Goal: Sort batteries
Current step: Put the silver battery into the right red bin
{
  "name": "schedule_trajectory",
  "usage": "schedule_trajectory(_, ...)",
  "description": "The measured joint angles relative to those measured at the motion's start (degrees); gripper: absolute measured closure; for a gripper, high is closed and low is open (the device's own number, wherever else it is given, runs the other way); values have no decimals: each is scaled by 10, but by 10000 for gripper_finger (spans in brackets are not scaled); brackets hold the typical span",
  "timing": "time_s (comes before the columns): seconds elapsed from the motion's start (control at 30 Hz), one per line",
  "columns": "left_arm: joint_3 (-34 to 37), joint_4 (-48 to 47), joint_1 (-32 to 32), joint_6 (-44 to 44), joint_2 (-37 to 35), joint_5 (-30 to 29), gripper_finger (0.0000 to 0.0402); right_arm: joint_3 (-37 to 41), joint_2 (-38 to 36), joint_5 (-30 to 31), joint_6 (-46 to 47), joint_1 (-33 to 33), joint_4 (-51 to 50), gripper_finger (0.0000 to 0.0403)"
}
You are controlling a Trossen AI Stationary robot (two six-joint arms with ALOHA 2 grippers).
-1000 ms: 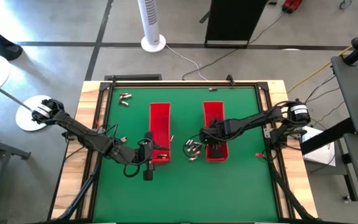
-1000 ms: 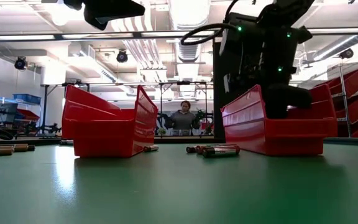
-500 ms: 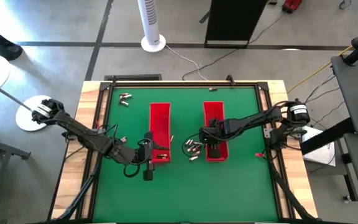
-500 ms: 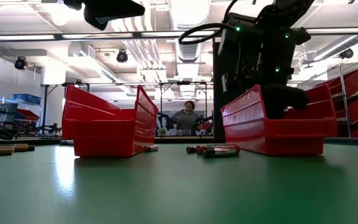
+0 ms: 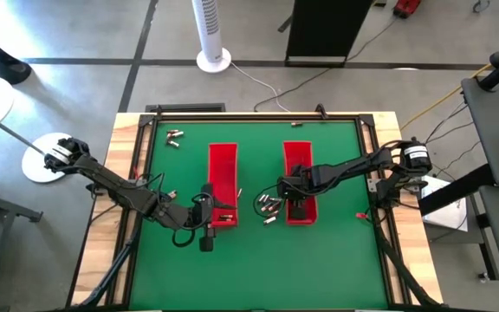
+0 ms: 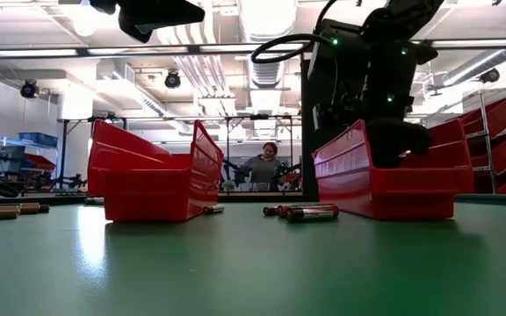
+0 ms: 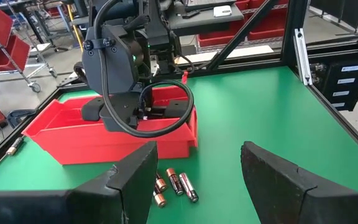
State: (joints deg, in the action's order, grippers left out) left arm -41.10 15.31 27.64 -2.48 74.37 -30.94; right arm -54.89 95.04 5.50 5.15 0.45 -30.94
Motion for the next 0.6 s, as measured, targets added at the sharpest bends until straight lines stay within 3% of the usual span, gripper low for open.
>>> schedule_trajectory(0.47, 0, 5, 0, 1, 0, 0, 192, 0, 0, 0, 3, 0, 0, 343)
schedule_trajectory(0.6, 0, 66, -3, 17, 12, -1, 192, 0, 0, 0, 2, 0, 0, 344)
